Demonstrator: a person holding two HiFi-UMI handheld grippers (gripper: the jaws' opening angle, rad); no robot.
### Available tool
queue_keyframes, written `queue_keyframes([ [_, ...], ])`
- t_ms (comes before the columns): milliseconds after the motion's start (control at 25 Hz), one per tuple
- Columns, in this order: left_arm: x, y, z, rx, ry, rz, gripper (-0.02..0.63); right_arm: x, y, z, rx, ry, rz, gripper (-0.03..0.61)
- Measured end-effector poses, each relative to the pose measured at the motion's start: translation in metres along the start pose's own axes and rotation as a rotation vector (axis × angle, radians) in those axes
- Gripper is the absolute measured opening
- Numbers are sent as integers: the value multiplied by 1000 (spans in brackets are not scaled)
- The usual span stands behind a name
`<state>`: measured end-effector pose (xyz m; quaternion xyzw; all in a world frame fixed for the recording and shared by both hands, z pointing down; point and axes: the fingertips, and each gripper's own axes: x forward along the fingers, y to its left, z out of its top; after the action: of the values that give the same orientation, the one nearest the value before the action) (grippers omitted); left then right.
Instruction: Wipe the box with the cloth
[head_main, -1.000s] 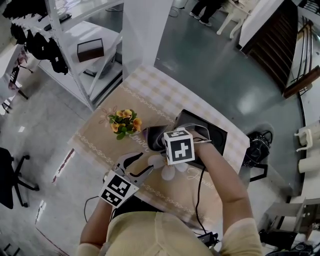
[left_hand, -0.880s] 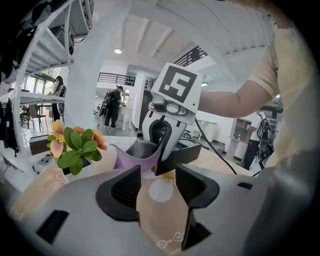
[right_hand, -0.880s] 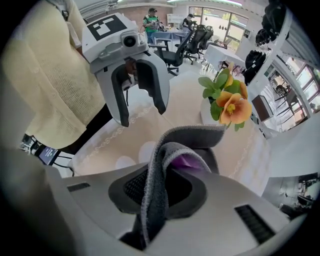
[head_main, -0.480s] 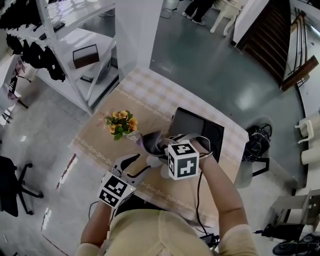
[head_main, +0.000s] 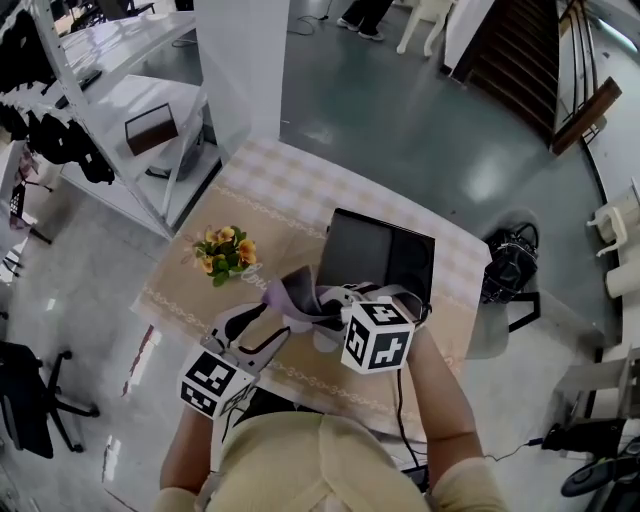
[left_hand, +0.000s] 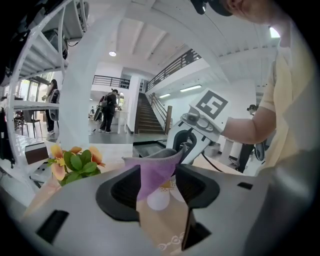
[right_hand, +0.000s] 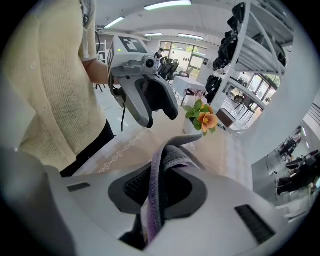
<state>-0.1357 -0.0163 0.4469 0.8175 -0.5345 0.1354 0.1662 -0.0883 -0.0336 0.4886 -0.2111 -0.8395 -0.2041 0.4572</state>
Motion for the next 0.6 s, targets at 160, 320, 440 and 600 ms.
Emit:
queue_keyframes([
  [160, 2, 0, 9, -22, -13, -21, 233, -11, 5, 1, 79, -59, -30, 69],
  [320, 9, -2, 23, -31, -16, -50, 233, -26, 10, 2, 151, -114, -66, 69],
  [440, 15, -6, 36, -22, -28, -73, 232, -39, 10, 0, 217, -155, -114, 69],
  [600, 24, -12, 54, -20, -48, -102, 232, -58, 9, -7, 298, -210, -197, 69],
])
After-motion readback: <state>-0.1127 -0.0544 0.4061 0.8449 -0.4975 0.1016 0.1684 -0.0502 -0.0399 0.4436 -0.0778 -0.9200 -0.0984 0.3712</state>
